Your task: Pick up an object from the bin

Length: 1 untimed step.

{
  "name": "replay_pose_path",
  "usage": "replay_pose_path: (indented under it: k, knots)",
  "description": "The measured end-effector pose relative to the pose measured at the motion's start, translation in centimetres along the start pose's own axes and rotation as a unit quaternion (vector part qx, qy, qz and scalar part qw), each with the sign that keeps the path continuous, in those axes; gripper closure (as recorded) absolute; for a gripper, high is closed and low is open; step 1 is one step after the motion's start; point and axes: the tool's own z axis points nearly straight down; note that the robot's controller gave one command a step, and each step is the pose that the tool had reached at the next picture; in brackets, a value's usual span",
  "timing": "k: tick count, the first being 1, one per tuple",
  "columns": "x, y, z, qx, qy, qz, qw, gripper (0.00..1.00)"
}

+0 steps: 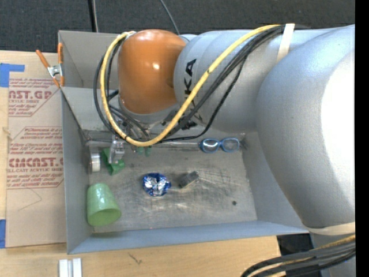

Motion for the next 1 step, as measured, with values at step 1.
replay_pose_path:
  k: [1]
  knots:
    - [0.84,0.58,6.27,0.002,0.0043,0.065,0.9979,1.00]
